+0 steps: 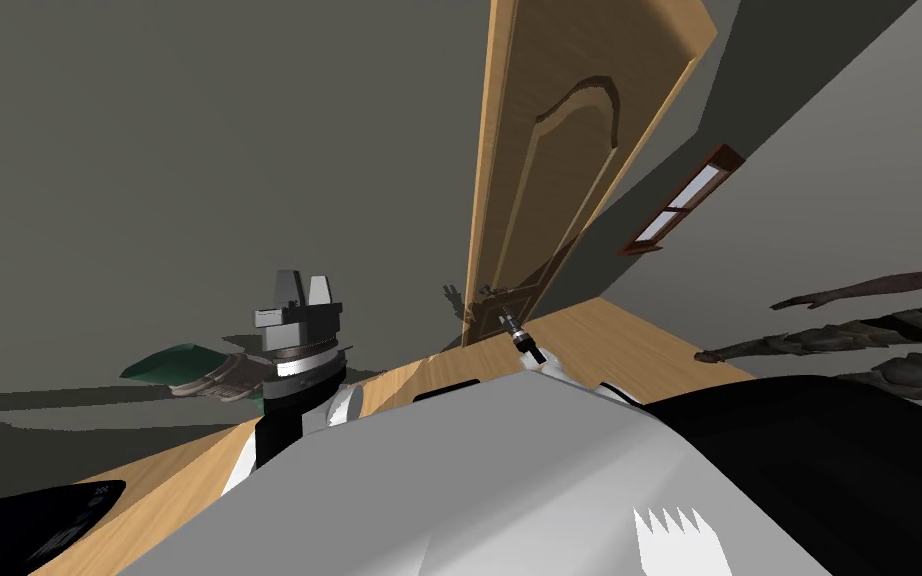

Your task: Pull the door open

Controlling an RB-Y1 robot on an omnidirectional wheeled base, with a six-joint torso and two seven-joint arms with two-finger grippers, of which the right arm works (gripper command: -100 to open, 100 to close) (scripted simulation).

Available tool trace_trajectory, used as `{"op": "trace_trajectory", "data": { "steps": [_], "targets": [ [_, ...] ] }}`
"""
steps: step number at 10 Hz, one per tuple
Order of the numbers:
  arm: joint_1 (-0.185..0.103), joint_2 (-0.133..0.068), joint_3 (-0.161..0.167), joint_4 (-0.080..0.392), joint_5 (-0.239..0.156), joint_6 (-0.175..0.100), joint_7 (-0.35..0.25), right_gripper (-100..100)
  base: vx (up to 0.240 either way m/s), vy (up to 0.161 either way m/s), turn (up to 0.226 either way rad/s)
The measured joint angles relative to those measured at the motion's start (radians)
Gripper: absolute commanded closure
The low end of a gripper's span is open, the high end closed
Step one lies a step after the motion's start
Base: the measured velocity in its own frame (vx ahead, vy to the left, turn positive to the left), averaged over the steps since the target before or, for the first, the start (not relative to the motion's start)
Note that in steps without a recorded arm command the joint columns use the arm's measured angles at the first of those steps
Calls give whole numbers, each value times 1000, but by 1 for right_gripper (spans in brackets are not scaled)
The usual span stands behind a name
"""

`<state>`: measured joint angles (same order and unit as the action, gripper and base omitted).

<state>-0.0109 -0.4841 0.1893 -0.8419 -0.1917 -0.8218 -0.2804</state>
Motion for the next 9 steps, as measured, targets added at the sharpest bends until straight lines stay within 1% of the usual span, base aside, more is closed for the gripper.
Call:
{"op": "trace_trajectory", "data": {
  "steps": [2,4,5,6,7,8,9],
  "targets": [
    [-17,-9,7,50,-2,-13,-3,-100,63,-89,94],
    [-31,-24,15,94,-4,-22,-9,-100,66,-89,124],
    [-43,-27,19,128,-5,-34,-11,-100,26,-35,19],
    [-44,-27,19,132,-5,-37,-12,-100,131,-45,222],
    [-59,-16,8,149,-8,-31,-3,-100,214,-62,177],
    [-68,-7,-3,154,-12,-22,9,-100,232,-67,152],
    [-72,4,-16,148,-17,-5,24,-100,189,-83,222]
  ]
}}
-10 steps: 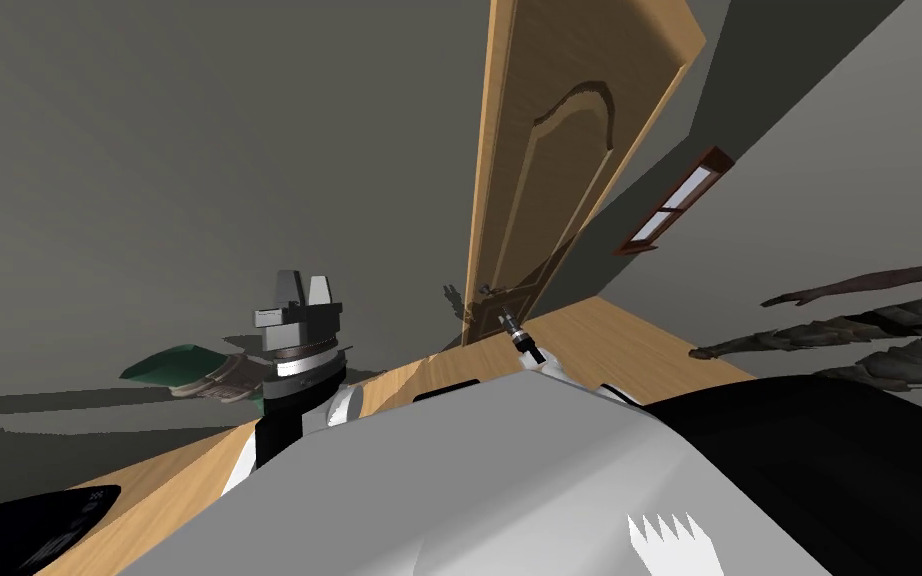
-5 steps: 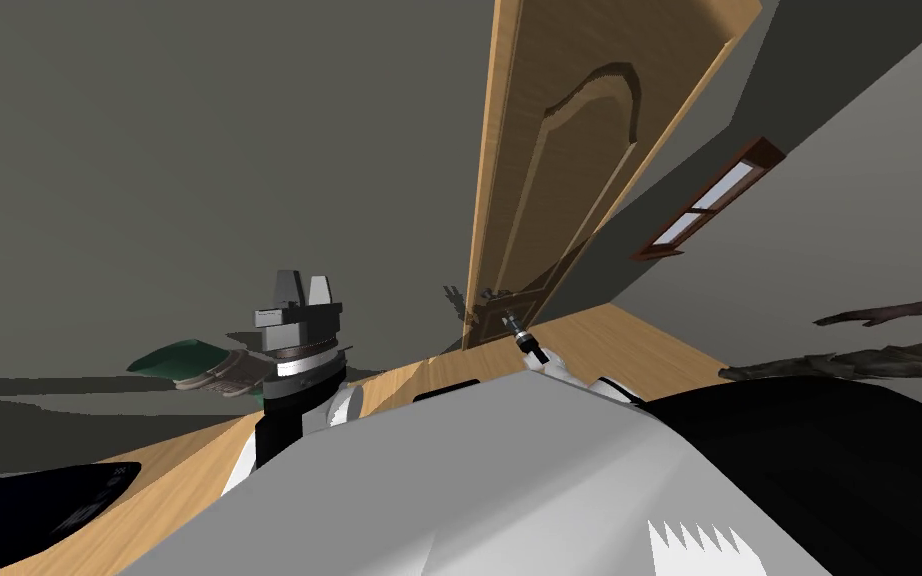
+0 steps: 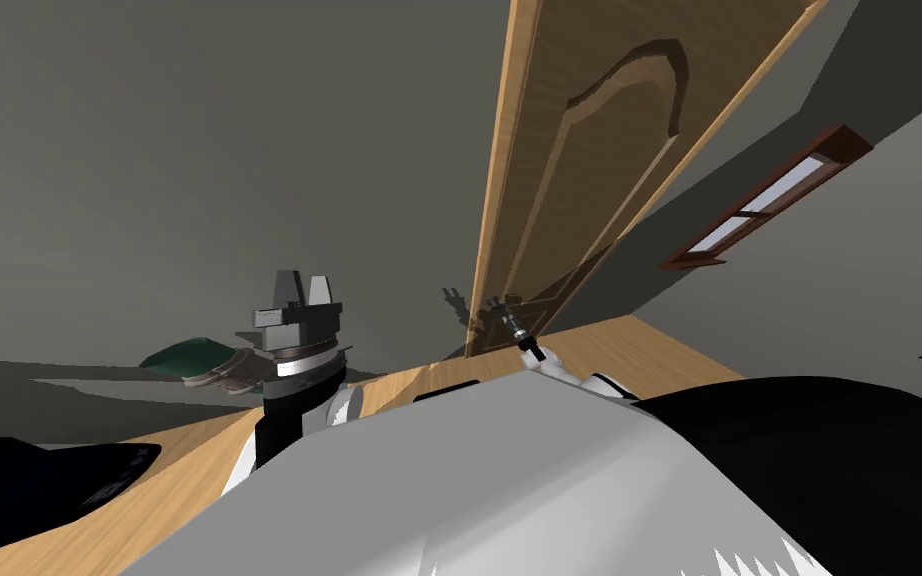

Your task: Pull the door open

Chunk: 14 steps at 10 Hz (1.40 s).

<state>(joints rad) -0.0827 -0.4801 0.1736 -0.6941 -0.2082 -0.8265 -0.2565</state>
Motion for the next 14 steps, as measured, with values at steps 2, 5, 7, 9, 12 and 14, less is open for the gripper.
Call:
{"op": "trace_trajectory", "data": {
  "steps": [2,5,7,9,12,14],
  "targets": [
    [-37,29,-24,43,-7,14,28,-100,141,-59,64],
    [-40,27,-27,42,-9,13,28,100,-23,7,-16],
    [-37,27,-27,45,-9,16,27,100,-14,0,-2],
    [-35,27,-26,45,-8,17,28,100,-44,-17,65],
    [-29,-7,-4,65,-6,-23,-7,100,-169,-69,146],
    [4,-28,14,44,-3,-41,-26,100,-186,-95,190]
  ]
}}
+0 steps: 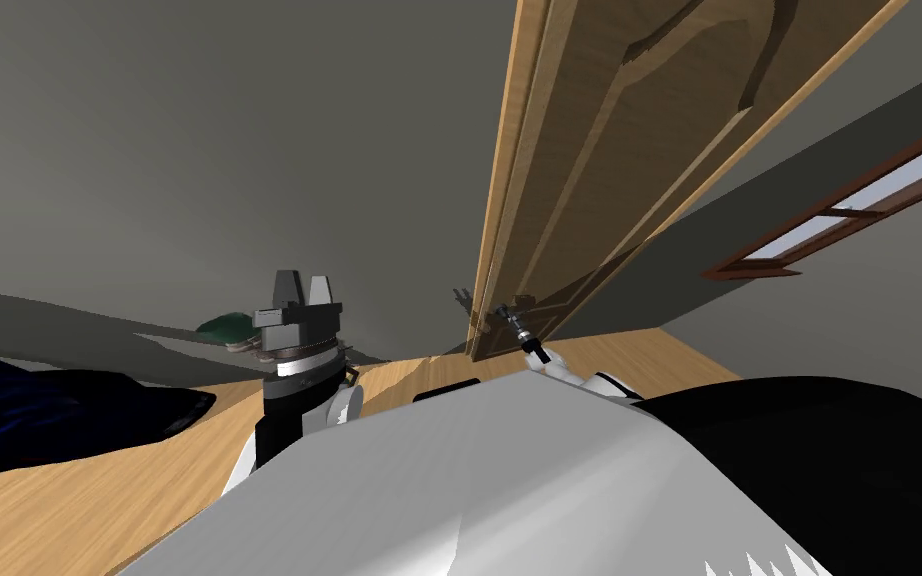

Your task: Pull the door open

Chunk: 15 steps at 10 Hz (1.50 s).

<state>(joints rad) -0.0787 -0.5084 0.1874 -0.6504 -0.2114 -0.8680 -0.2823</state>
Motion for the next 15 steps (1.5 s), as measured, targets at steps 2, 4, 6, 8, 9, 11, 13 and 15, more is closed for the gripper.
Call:
{"op": "trace_trajectory", "data": {
  "steps": [2,4,6,8,9,11,13,15],
  "targets": [
    [8,-26,29,31,6,-50,-34,100,-207,-96,166],
    [42,-56,52,5,10,-70,-62,100,-140,-76,88],
    [52,-61,60,7,9,-82,-70,100,-189,-81,174],
    [64,-78,71,16,7,-116,-84,100,-172,-70,149],
    [68,-85,79,26,6,-134,-91,100,-196,-66,157],
    [93,-104,90,27,2,-170,-103,100,-190,-107,166],
    [110,-118,108,33,1,-206,-118,100,-143,-83,93],
    [123,-123,112,24,0,-210,-121,100,-164,-62,165]
  ]
}}
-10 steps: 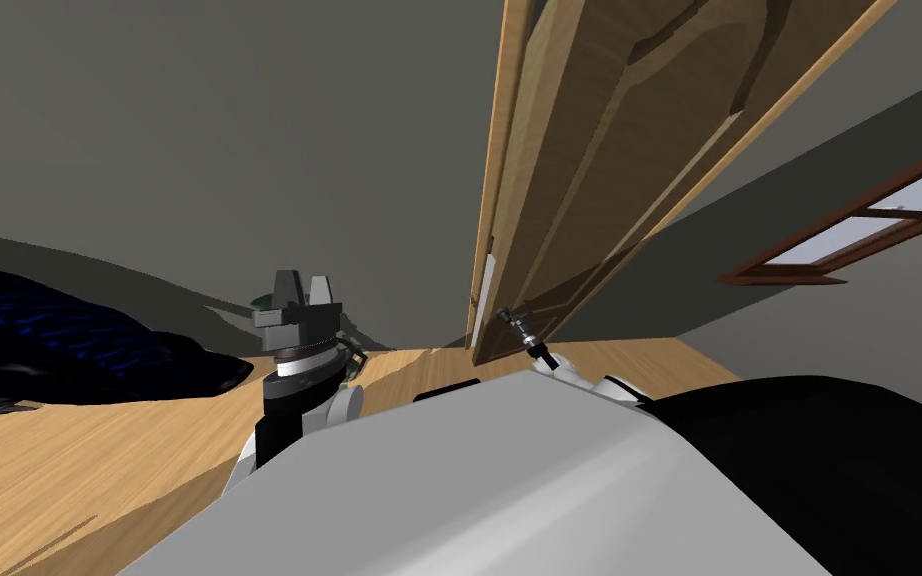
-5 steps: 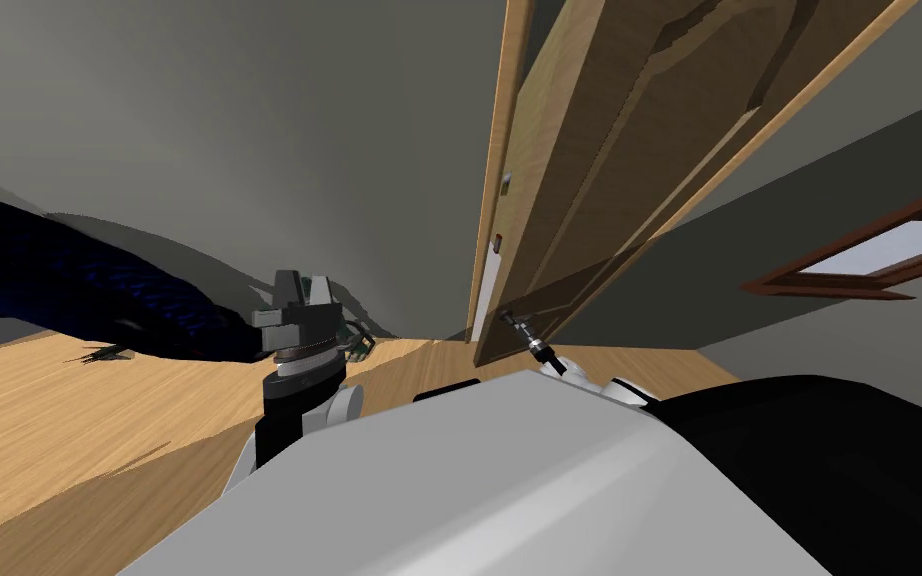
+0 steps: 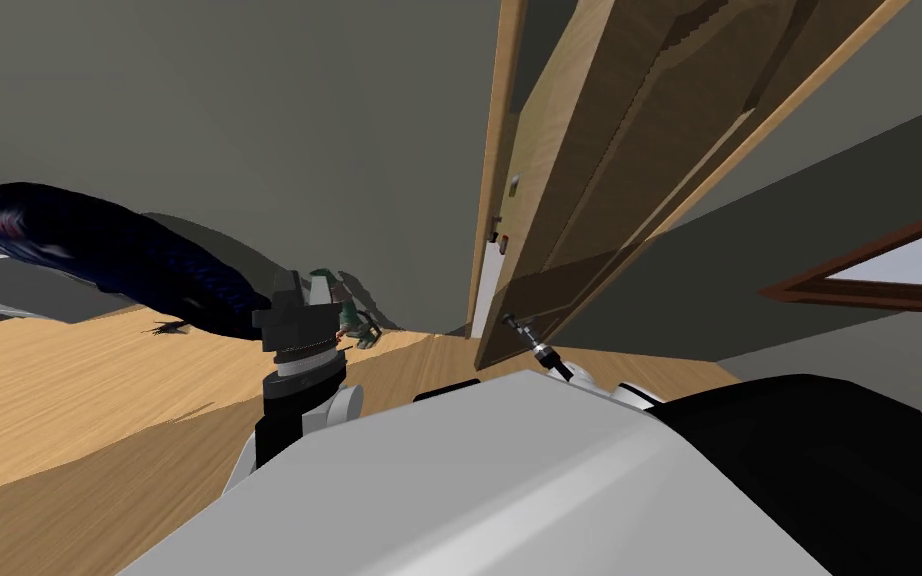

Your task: Pull the door open

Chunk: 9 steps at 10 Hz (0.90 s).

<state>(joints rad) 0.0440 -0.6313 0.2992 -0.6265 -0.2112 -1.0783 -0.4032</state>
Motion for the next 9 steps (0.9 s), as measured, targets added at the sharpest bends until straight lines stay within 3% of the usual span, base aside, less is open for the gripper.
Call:
{"op": "trace_trajectory", "data": {
  "steps": [2,5,7,9],
  "targets": [
    [-4,-6,7,36,1,-38,-12,100,-194,-91,187],
    [26,-25,17,44,-4,-90,-21,100,-229,-118,195],
    [47,-35,27,50,-3,-123,-31,100,-148,-65,87],
    [51,-34,32,56,-3,-131,-34,100,-198,-96,204]
  ]
}}
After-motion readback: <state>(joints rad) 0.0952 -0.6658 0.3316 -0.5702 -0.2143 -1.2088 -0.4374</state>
